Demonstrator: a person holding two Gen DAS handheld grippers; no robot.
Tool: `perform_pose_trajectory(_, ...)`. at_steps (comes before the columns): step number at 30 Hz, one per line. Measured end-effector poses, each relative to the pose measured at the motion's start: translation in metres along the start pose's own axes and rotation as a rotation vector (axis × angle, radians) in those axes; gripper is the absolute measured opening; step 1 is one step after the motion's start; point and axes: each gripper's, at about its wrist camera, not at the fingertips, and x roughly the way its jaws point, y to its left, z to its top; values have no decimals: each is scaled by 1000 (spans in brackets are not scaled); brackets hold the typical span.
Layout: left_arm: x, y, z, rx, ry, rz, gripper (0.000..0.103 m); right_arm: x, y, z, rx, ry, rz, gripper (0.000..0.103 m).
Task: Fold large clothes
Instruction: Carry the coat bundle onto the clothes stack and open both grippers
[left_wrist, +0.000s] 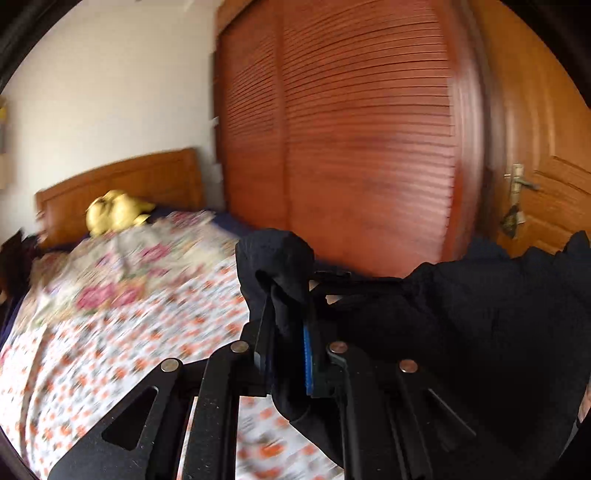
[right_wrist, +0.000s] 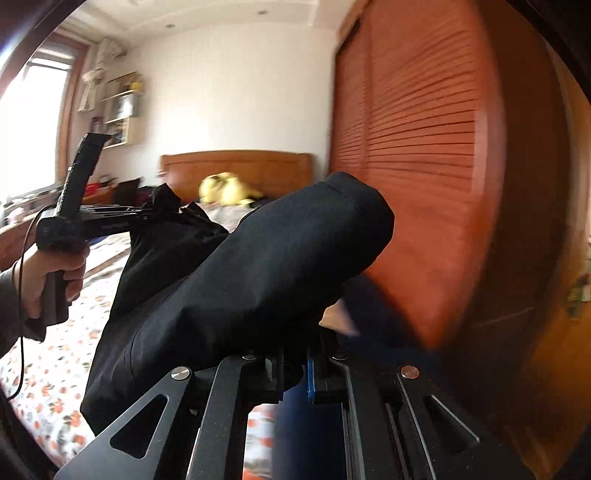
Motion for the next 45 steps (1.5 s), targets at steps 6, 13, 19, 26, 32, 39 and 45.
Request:
perform_pose_trajectory(6,41,-95,13,73,-6,-136,12,-33,-76,-28,75,44,-161,8)
perform_pose_trajectory(13,81,-152,-15,132,67,-158,15,-33,-98,-77,126,162,-239,8)
perform_pose_trajectory(19,70,-147,-15,158,108,-180,48,-25,-99,-91,172,183,-232,10)
perform_pose_trajectory(26,14,-137,-20,210,81,-257,91,-9,-94,-81,192,197,-264,18)
perform_pose_trajectory(32,-34,-138,-45,274,40,-282,102,-26,-87,-67,207,164,-314,31)
perform_pose_trajectory(39,-66,-128,-76,238,94,-363,102,-54,-57,-38,161,74,-319,53)
perform_pose_trajectory(45,-100,-113,-103,233,106,-378,103,-22,-35,-38,155,117,-245,53)
